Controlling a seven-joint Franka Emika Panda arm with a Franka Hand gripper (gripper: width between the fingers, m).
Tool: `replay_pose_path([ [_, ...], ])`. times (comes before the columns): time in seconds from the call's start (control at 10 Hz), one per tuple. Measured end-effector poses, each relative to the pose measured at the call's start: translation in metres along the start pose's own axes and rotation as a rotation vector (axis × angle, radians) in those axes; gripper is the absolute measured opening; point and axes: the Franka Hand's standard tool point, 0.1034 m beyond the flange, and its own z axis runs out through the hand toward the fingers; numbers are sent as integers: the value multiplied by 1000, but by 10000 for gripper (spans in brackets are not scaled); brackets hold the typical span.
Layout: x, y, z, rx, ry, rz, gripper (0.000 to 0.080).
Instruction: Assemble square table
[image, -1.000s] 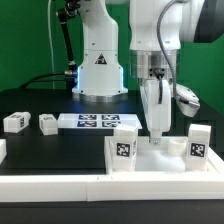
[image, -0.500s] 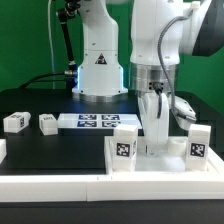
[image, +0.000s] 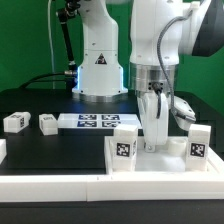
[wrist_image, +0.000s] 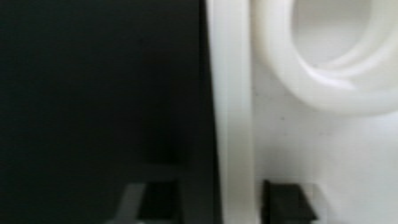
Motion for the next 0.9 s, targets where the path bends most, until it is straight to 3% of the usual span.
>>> replay_pose_path([
  [0.1, 0, 0, 0, 0, 0, 0, 77],
  [0.9, -1, 1, 0, -1, 0, -4, 64],
])
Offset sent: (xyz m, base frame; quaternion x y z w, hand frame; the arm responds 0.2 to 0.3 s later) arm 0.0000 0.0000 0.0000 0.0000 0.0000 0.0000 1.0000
